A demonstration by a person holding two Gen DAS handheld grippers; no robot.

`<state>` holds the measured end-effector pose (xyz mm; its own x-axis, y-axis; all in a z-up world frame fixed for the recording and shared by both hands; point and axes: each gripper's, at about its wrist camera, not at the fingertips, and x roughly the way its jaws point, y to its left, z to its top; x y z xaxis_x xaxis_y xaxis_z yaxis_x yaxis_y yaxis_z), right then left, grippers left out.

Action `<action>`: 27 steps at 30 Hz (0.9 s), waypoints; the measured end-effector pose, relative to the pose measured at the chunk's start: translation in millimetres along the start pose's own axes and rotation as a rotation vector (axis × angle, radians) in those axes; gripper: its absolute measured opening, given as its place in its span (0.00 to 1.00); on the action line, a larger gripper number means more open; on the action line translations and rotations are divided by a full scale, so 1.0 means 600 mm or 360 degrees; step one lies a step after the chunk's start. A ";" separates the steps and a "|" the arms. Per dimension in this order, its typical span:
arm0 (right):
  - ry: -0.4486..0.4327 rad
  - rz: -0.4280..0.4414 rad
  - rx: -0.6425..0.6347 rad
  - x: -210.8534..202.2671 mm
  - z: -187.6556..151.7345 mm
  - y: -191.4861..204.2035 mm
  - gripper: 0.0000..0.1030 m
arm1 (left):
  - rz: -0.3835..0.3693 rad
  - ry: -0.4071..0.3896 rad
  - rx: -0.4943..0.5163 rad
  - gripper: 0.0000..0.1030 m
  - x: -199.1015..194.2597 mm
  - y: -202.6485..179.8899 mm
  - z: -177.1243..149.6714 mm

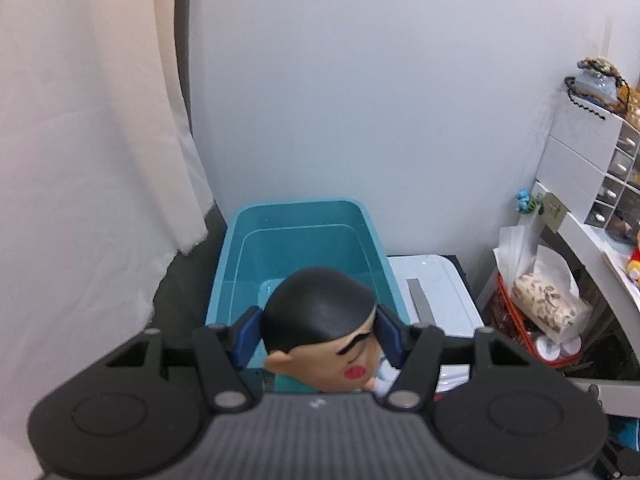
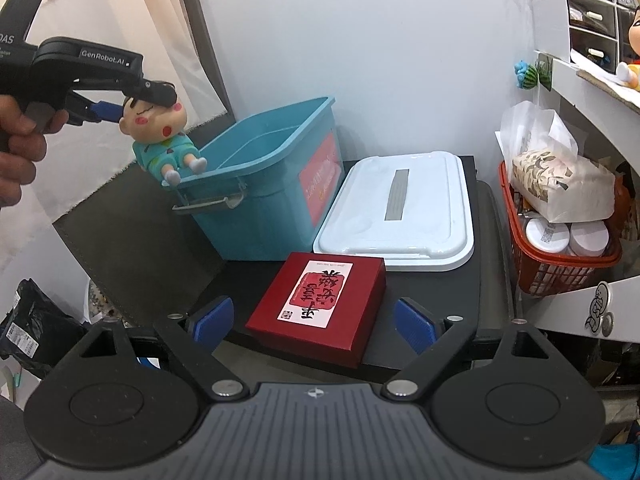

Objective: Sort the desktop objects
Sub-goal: 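Carry the figurine with the left tool over the teal bin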

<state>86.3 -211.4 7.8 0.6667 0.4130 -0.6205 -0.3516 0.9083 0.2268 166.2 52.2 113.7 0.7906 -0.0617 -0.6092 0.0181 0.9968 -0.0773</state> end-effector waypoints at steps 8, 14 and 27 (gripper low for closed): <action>0.0017 0.0026 -0.0019 0.007 0.001 0.009 0.89 | 0.0014 0.0036 0.0023 0.62 0.032 0.003 0.007; 0.0035 0.0042 0.0016 0.017 0.002 0.004 0.89 | 0.0020 0.0054 0.0024 0.62 0.066 0.006 0.023; 0.0090 0.0088 0.0066 0.051 0.003 -0.004 0.89 | 0.0039 0.0099 0.0025 0.62 0.150 0.001 0.067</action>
<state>108.5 -200.7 -10.4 0.6087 0.4590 -0.6471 -0.3584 0.8868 0.2919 261.7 49.5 90.4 0.7513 -0.0399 -0.6588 0.0096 0.9987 -0.0497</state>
